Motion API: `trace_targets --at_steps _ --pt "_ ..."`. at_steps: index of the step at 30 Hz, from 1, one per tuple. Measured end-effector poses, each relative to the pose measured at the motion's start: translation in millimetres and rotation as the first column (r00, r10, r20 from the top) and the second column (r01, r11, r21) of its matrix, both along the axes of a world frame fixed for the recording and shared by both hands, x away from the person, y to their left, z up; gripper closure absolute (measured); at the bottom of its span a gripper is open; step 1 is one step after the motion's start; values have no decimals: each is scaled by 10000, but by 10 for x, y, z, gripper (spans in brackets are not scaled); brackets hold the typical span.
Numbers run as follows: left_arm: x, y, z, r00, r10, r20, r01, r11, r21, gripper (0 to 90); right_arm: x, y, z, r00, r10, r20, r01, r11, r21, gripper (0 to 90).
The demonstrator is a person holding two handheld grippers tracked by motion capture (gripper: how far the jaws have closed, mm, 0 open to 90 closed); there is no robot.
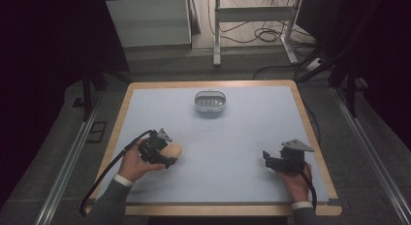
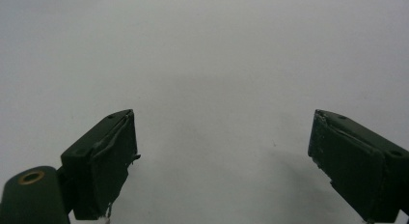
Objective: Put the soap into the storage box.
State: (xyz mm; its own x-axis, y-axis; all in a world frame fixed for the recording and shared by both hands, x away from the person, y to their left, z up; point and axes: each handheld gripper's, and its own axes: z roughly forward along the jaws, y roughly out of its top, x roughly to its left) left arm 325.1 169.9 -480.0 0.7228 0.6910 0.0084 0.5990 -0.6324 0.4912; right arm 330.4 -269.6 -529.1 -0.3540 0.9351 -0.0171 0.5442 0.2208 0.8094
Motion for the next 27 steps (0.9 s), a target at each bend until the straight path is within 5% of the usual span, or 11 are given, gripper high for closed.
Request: trace_targets --at_steps 27 --pt "216 -87 133 9997 26 227 -24 9999 -109 329 4 1 -1 10000 -2 -48 2 10000 2 103"
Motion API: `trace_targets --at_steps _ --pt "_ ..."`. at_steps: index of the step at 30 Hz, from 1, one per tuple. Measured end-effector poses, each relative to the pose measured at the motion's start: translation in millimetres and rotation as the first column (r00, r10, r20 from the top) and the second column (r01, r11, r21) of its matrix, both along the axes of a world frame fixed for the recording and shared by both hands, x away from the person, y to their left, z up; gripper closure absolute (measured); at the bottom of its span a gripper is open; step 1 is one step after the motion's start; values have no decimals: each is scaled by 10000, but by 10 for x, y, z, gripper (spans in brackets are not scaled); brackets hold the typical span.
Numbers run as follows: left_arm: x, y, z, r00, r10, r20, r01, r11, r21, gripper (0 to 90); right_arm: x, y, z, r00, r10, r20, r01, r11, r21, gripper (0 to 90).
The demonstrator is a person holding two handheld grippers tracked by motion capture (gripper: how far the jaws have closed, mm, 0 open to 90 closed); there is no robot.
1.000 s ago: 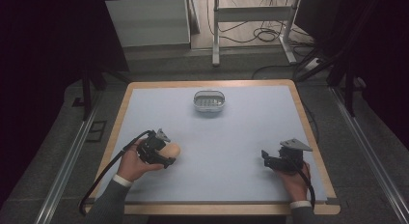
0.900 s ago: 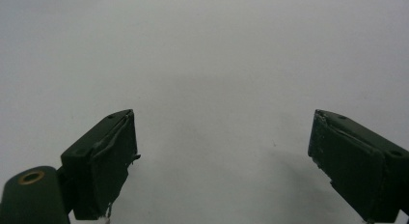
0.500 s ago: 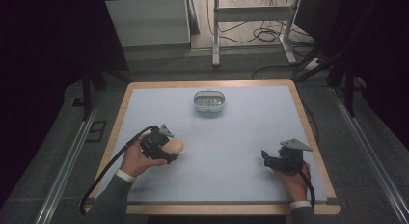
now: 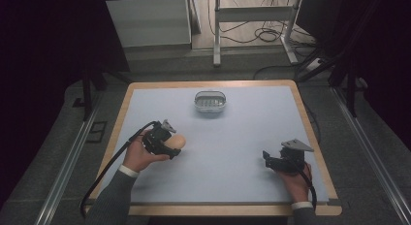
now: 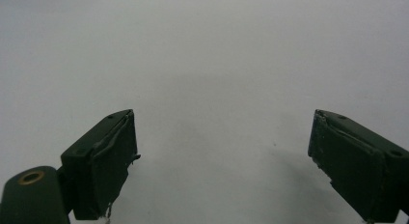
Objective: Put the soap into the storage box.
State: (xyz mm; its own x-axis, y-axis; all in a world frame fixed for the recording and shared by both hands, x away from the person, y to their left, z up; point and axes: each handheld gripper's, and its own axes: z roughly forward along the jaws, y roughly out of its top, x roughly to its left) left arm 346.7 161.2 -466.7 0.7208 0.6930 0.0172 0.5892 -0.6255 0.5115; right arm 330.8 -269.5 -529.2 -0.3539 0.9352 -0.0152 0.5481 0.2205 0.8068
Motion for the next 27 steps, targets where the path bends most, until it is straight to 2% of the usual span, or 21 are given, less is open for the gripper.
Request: trace_targets --at_steps 11,27 --pt "84 -36 43 9999 17 151 -16 10000 -19 329 0 -1 -1 10000 -12 8 12 10000 3 103" --pt "209 -64 66 9999 44 133 -45 10000 82 329 0 1 0 10000 -28 2 28 10000 5 103"
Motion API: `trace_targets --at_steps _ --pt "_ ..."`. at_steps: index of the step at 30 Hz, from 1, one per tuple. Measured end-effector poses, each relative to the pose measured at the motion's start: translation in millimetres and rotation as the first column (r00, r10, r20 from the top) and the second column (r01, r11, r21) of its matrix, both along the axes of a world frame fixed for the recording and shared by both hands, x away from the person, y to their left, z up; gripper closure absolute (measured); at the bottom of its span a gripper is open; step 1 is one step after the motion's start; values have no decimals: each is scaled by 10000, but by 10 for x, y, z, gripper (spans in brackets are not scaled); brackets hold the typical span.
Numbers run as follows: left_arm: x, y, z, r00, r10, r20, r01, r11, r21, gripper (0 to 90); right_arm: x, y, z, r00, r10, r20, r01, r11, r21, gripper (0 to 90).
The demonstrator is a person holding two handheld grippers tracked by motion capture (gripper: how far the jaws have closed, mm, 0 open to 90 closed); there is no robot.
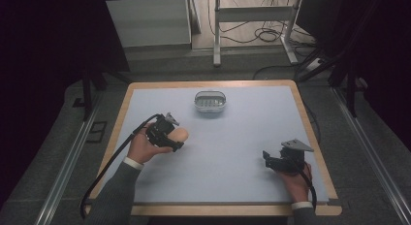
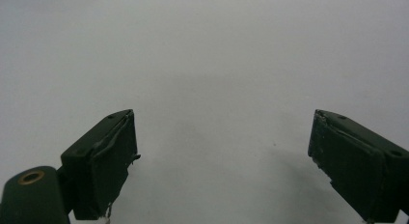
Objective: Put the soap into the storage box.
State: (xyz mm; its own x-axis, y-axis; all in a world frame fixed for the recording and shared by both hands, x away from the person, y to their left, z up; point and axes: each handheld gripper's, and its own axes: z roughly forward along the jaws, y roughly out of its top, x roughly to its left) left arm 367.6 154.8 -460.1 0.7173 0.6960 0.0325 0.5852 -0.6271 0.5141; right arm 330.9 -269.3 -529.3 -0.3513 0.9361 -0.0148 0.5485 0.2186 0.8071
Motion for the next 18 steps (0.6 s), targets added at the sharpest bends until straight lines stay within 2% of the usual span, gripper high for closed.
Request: trace_targets --at_steps 13,16,18 --pt "95 -38 41 9999 -4 139 3 10000 30 329 0 1 0 10000 -5 -3 5 10000 -3 103" --pt "115 -47 44 9999 71 143 -69 9999 -86 329 0 0 0 10000 -8 -7 8 10000 0 103" --pt "132 -51 51 9998 20 174 -22 10000 93 329 0 1 0 10000 -11 -2 11 10000 -5 103"
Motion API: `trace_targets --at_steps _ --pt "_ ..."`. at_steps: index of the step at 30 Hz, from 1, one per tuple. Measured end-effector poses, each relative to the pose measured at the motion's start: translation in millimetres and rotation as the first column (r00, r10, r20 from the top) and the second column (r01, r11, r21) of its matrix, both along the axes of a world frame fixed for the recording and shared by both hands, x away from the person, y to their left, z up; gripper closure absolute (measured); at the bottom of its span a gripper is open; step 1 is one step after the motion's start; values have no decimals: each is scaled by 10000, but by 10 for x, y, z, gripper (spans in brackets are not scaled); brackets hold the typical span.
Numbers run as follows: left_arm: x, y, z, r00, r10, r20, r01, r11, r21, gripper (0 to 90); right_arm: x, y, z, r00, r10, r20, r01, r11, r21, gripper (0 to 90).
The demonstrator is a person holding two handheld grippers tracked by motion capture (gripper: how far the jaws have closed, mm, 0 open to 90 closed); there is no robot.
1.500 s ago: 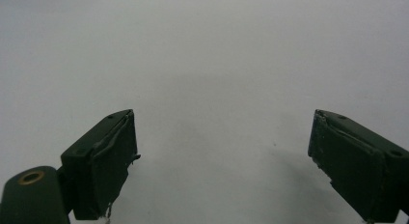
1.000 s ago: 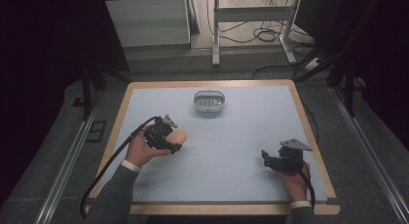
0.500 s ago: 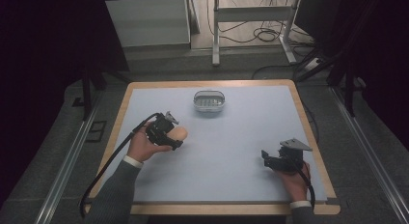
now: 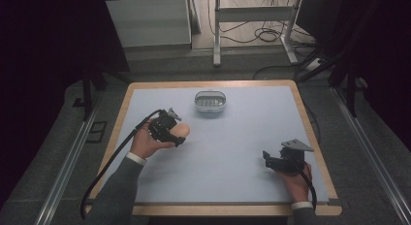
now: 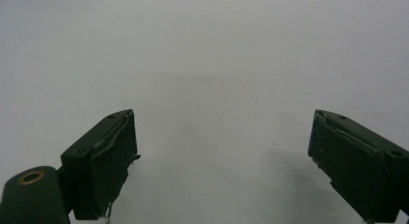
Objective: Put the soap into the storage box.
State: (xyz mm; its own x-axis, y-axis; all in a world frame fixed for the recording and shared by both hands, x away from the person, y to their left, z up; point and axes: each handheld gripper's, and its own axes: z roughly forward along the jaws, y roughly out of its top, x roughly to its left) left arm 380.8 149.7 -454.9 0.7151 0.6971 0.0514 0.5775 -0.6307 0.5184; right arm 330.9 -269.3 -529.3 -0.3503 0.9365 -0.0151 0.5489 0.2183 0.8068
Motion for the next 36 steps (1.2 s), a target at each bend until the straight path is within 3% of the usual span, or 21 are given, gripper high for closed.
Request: trace_targets --at_steps 36 --pt "254 -204 189 9992 -366 168 364 9993 101 329 1 -3 -1 10000 6 -5 -6 10000 1 103"
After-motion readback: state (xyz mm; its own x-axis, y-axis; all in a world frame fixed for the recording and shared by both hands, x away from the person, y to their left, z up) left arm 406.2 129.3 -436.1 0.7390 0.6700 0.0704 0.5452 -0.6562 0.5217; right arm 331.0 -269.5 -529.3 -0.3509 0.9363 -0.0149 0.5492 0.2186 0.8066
